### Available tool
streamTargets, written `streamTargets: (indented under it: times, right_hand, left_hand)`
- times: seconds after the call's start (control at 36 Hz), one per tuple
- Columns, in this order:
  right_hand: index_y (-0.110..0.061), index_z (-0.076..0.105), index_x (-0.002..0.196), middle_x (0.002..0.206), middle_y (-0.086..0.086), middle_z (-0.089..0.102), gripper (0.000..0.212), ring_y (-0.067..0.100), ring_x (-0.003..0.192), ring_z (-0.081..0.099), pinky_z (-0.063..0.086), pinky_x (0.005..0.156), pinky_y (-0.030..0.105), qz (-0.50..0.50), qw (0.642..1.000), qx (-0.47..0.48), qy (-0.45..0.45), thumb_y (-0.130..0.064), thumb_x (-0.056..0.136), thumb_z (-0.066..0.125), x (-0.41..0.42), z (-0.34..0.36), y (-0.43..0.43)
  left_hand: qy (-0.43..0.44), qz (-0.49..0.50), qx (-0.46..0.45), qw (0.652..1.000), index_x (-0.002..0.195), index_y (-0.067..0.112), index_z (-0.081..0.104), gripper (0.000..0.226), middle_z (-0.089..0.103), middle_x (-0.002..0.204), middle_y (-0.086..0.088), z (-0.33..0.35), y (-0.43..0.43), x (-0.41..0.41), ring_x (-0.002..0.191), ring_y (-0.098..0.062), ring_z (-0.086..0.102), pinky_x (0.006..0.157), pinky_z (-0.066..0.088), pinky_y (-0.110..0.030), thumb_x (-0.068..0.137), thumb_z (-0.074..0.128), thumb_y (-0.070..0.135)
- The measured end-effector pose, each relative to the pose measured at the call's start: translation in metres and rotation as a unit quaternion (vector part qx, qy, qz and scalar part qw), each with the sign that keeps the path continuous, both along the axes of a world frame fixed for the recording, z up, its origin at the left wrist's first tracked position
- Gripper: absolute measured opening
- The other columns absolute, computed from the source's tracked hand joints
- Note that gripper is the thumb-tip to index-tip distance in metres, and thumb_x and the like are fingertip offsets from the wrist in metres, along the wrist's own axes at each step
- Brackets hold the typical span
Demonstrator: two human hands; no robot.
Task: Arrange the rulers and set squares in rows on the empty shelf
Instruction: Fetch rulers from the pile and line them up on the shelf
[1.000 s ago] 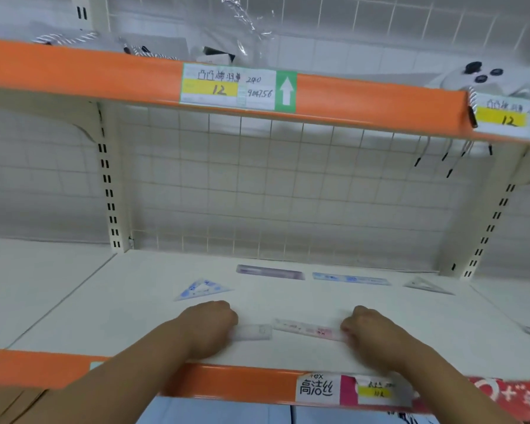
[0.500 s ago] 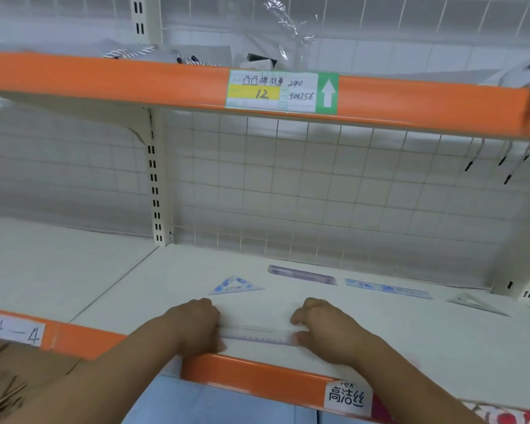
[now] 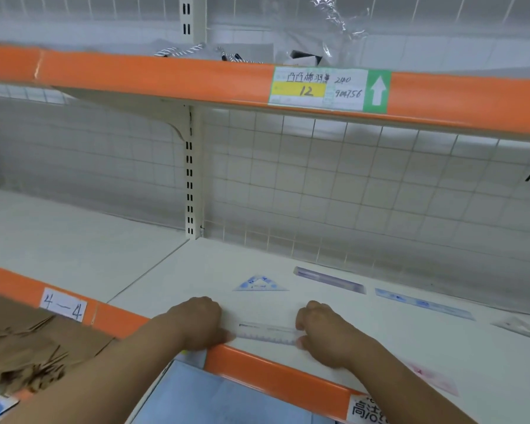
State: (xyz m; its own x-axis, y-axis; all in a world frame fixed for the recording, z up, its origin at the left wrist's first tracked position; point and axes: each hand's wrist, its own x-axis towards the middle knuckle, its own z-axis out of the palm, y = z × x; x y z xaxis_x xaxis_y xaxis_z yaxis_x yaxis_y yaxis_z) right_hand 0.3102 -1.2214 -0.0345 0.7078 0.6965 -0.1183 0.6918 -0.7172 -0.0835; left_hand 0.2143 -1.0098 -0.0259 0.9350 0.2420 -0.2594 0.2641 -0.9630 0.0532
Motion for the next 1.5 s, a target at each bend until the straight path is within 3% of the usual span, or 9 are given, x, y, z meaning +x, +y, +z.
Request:
streamTargets:
  times: [0.33, 0.5, 0.64, 0.81, 0.92, 1.03, 1.17, 1.31, 1.5]
  right_hand:
    - [-0.028, 0.049, 0.129, 0.11, 0.003, 0.046, 0.033, 0.024, 0.106, 0.051, 0.039, 0.088, 0.03, 0.043, 0.999, 0.031, 0.001, -0.018, 0.097, 0.048, 0.001, -0.003, -0.002]
    - [-0.022, 0.063, 0.107, 0.096, -0.003, 0.046, 0.031, 0.018, 0.092, 0.05, 0.04, 0.08, 0.026, 0.031, 0.997, 0.064, 0.015, -0.006, 0.092, 0.042, 0.007, 0.0, -0.003]
    - [-0.02, 0.041, 0.096, 0.091, 0.001, 0.052, 0.027, 0.02, 0.081, 0.046, 0.031, 0.057, 0.023, 0.009, 0.998, 0.056, -0.009, 0.004, 0.083, 0.038, 0.011, 0.009, -0.006]
    - [-0.028, 0.052, 0.121, 0.112, -0.001, 0.061, 0.042, 0.02, 0.102, 0.056, 0.04, 0.077, 0.027, -0.014, 0.995, 0.097, -0.013, -0.003, 0.09, 0.04, 0.023, 0.007, -0.011]
    - [-0.026, 0.043, 0.069, 0.081, -0.005, 0.054, 0.03, 0.025, 0.093, 0.056, 0.037, 0.076, 0.031, -0.032, 0.994, 0.102, -0.006, -0.01, 0.093, 0.036, 0.034, 0.004, -0.018]
    - [-0.028, 0.03, 0.063, 0.088, -0.002, 0.049, 0.041, 0.024, 0.103, 0.05, 0.037, 0.088, 0.035, -0.055, 0.996, 0.073, -0.015, -0.037, 0.102, 0.028, 0.043, 0.005, -0.024]
    - [-0.029, 0.056, 0.092, 0.102, 0.001, 0.047, 0.033, 0.024, 0.111, 0.044, 0.031, 0.098, 0.036, -0.099, 0.992, 0.071, -0.045, -0.038, 0.103, 0.026, 0.051, 0.006, -0.036]
    - [-0.03, 0.054, 0.125, 0.119, 0.001, 0.051, 0.032, 0.022, 0.115, 0.042, 0.032, 0.095, 0.034, -0.129, 0.985, 0.079, -0.081, -0.041, 0.101, 0.035, 0.067, 0.001, -0.043]
    - [-0.029, 0.06, 0.113, 0.109, -0.003, 0.054, 0.026, 0.02, 0.111, 0.045, 0.033, 0.092, 0.035, -0.21, 0.965, 0.133, -0.085, -0.039, 0.1, 0.04, 0.099, -0.005, -0.045]
  left_hand:
    - [0.011, -0.008, 0.014, 1.0, 0.108, 0.008, 0.06, 0.044, 0.059, 0.114, -0.009, 0.003, -0.001, 0.004, 0.088, -0.018, 0.049, 0.085, 0.046, -0.031, 0.093, 0.051, 0.048]
    - [0.017, -0.004, 0.014, 1.0, 0.11, 0.009, 0.06, 0.046, 0.06, 0.115, -0.008, 0.006, -0.005, 0.005, 0.091, -0.019, 0.052, 0.084, 0.045, -0.029, 0.091, 0.054, 0.05]
    - [0.025, 0.005, 0.009, 1.0, 0.11, 0.007, 0.061, 0.045, 0.061, 0.116, -0.009, 0.009, -0.009, 0.005, 0.103, -0.022, 0.058, 0.086, 0.046, -0.03, 0.091, 0.055, 0.048]
    - [0.034, -0.004, 0.03, 0.999, 0.113, 0.007, 0.059, 0.046, 0.06, 0.118, -0.009, 0.013, -0.019, 0.008, 0.109, -0.024, 0.058, 0.085, 0.046, -0.03, 0.09, 0.057, 0.047]
    - [0.034, -0.013, 0.036, 0.999, 0.107, 0.007, 0.061, 0.048, 0.062, 0.113, -0.009, 0.011, -0.03, 0.015, 0.105, -0.025, 0.06, 0.084, 0.048, -0.033, 0.088, 0.057, 0.051]
    - [0.03, -0.026, 0.041, 0.998, 0.111, 0.008, 0.061, 0.05, 0.059, 0.116, -0.009, 0.011, -0.04, 0.023, 0.108, -0.025, 0.057, 0.085, 0.046, -0.034, 0.088, 0.057, 0.052]
    - [0.029, -0.038, 0.045, 0.998, 0.115, 0.01, 0.059, 0.052, 0.057, 0.119, -0.008, 0.011, -0.051, 0.034, 0.11, -0.025, 0.055, 0.085, 0.046, -0.035, 0.088, 0.056, 0.054]
    - [0.032, -0.049, 0.053, 0.997, 0.121, 0.011, 0.057, 0.055, 0.052, 0.124, -0.009, 0.01, -0.063, 0.043, 0.115, -0.027, 0.051, 0.089, 0.045, -0.038, 0.088, 0.055, 0.055]
    - [0.033, -0.03, 0.055, 0.997, 0.129, 0.011, 0.051, 0.06, 0.046, 0.131, -0.01, 0.009, -0.066, 0.043, 0.122, -0.028, 0.043, 0.095, 0.041, -0.039, 0.088, 0.055, 0.055]
